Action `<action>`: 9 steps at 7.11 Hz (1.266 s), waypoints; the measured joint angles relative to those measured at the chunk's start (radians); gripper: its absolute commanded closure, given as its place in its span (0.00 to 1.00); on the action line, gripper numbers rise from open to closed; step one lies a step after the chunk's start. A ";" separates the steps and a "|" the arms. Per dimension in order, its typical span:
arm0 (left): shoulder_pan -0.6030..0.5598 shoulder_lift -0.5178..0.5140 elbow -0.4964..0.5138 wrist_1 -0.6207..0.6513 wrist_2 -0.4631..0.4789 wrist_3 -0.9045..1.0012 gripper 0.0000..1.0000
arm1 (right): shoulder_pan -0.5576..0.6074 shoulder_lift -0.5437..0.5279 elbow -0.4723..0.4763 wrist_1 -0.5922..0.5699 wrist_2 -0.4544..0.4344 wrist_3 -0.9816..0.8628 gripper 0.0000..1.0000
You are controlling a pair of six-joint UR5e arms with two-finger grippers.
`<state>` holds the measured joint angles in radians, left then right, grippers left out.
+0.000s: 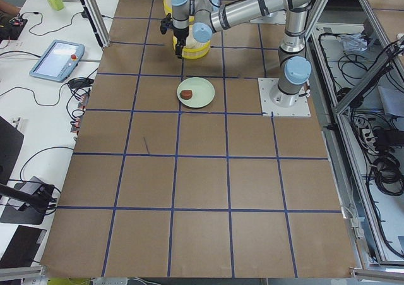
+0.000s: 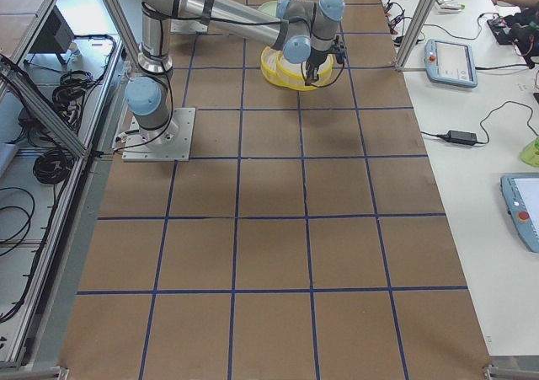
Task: Stack buns with steamer
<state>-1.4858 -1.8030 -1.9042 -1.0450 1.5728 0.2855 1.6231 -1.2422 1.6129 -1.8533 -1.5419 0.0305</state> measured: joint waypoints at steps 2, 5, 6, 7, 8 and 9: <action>0.090 -0.031 -0.033 0.018 0.025 0.082 0.06 | 0.125 0.022 0.005 -0.052 -0.001 0.150 0.94; 0.161 -0.085 -0.058 0.023 0.054 0.099 0.80 | 0.159 0.034 0.053 -0.076 -0.003 0.147 0.94; 0.164 -0.087 -0.066 0.022 0.055 0.099 0.83 | 0.160 0.034 0.061 -0.076 -0.001 0.145 0.94; 0.165 -0.082 -0.062 0.022 0.056 0.095 0.85 | 0.160 0.034 0.067 -0.076 0.000 0.145 0.94; 0.165 -0.067 -0.049 0.023 0.056 0.085 0.85 | 0.161 0.034 0.073 -0.075 0.000 0.144 0.94; 0.161 -0.045 -0.030 0.020 0.057 0.074 0.85 | 0.161 0.033 0.080 -0.077 0.000 0.144 0.92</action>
<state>-1.3247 -1.8478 -1.9338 -1.0254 1.6302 0.3599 1.7844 -1.2091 1.6927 -1.9304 -1.5424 0.1743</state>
